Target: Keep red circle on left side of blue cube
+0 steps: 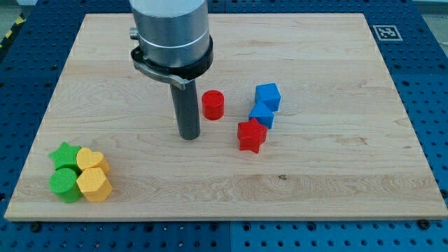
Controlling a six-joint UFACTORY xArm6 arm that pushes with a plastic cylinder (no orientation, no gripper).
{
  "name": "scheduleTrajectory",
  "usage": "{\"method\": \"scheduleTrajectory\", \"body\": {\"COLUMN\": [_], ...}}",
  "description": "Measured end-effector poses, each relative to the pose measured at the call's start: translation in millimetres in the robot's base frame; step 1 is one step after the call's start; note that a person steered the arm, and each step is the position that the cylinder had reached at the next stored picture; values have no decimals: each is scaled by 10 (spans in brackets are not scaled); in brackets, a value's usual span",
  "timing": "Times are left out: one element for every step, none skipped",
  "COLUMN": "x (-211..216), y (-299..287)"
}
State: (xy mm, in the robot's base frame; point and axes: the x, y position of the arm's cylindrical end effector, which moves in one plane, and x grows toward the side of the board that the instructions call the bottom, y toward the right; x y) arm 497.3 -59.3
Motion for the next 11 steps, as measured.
{"method": "scheduleTrajectory", "body": {"x": [0, -143, -180, -265, -374, -441, -600, -614, -614, -614, -610], "y": [0, 0, 0, 215, 469, 389, 177, 421, 482, 405, -132]}}
